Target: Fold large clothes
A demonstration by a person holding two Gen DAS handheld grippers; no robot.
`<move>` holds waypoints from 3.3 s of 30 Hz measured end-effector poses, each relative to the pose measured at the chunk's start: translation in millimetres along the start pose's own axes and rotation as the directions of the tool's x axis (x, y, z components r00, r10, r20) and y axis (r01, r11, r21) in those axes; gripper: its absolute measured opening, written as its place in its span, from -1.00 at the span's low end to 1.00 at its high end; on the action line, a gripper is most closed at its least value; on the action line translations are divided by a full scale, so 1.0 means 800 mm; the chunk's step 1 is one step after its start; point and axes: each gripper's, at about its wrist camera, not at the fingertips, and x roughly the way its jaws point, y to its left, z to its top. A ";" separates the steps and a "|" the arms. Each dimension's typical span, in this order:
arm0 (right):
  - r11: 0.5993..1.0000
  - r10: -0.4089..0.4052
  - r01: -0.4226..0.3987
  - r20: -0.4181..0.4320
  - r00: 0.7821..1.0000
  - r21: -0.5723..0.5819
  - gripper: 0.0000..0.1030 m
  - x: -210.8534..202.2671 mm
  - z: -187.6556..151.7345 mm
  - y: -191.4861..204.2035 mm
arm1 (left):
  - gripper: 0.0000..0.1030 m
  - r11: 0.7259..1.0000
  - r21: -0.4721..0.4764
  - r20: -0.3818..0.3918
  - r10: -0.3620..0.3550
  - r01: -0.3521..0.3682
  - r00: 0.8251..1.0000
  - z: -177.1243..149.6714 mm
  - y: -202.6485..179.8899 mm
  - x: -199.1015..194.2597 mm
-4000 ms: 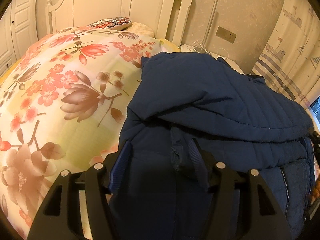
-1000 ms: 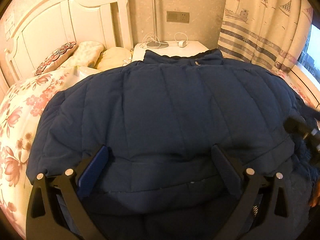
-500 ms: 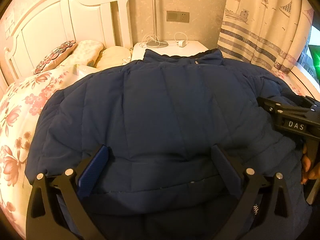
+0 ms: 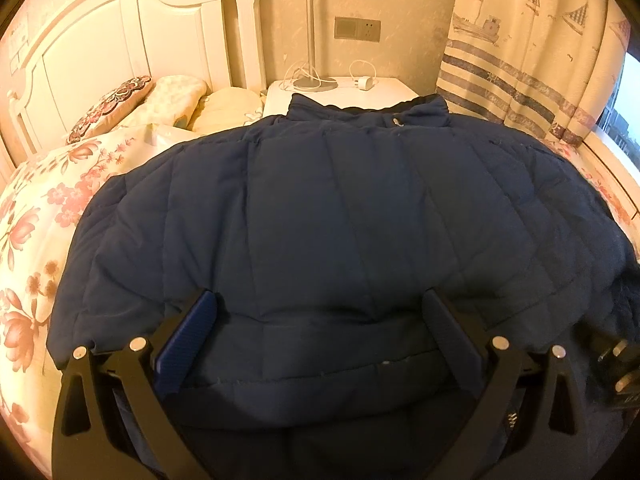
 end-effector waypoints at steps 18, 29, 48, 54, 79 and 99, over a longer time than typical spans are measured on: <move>0.999 -0.002 0.002 -0.007 1.000 -0.047 0.90 -0.067 -0.065 0.017 | 0.96 0.997 -0.015 -0.105 0.068 -0.070 0.992 -0.104 0.016 -0.090; 0.988 -0.055 0.061 -0.044 0.998 0.142 0.91 -0.076 -0.108 -0.068 | 0.96 0.962 -0.209 -0.141 0.150 -0.178 0.979 -0.160 0.111 -0.120; 0.985 0.071 -0.077 -0.044 0.996 -0.153 0.91 -0.109 -0.179 0.036 | 0.96 0.993 -0.042 -0.059 0.106 -0.109 0.993 -0.232 0.016 -0.177; 0.978 0.121 -0.108 0.065 0.990 -0.179 0.91 -0.170 -0.196 0.063 | 0.95 0.994 -0.099 0.055 0.048 -0.043 0.997 -0.245 0.023 -0.239; 0.962 0.191 -0.172 0.073 0.979 -0.210 0.89 -0.224 -0.292 0.065 | 0.95 0.999 -0.045 0.077 0.021 -0.017 0.997 -0.340 0.011 -0.315; 0.985 0.153 -0.146 0.078 0.985 -0.087 0.88 -0.228 -0.358 -0.023 | 0.96 0.997 -0.056 0.045 0.060 -0.058 0.997 -0.401 0.051 -0.304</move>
